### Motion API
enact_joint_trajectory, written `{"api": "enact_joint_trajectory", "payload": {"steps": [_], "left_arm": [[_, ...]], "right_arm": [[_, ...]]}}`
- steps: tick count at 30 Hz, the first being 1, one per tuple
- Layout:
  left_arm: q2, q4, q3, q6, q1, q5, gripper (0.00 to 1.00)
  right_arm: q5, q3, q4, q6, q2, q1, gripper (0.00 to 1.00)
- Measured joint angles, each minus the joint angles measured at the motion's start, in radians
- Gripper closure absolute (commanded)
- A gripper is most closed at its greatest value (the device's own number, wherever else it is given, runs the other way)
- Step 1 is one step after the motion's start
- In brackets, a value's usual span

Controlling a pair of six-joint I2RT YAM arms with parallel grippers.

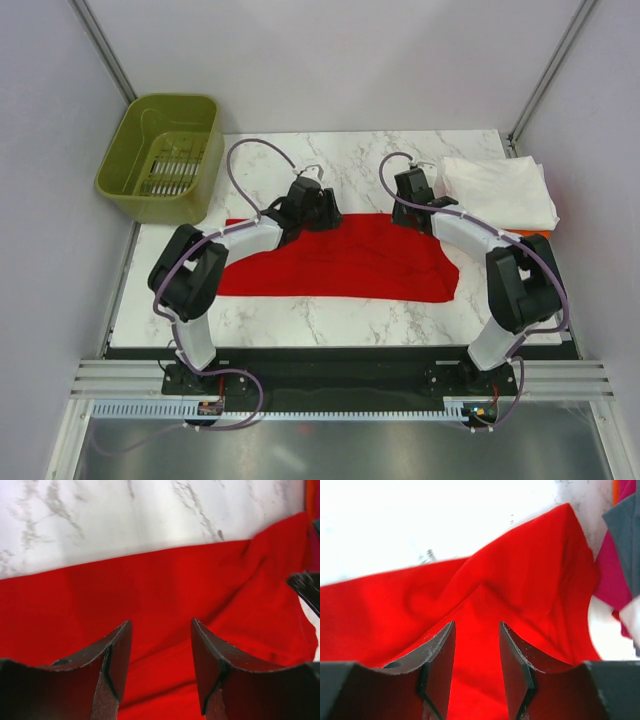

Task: Fold and stack the t-shirts
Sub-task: Fold the tshirt

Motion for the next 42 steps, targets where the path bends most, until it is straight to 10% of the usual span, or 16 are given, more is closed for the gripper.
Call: {"api": "enact_joint_trajectory", "payload": {"steps": [18,25,42], "left_arm": [[0.150,0.054,0.016,-0.024,-0.032,0.217,0.64],[0.158,0.027,0.019,-0.031,-0.032,0.210,0.75],[0.163,-0.002,0.036,-0.032,-0.032,0.196,0.76]], "right_arm": [[0.021,0.122,-0.030,-0.027,0.193,-0.038,0.57],[0.003,0.124,-0.036,-0.037,0.219,-0.039,1.00],[-0.332,-0.080,-0.055,-0.009,-0.070,-0.034,1.00]]}}
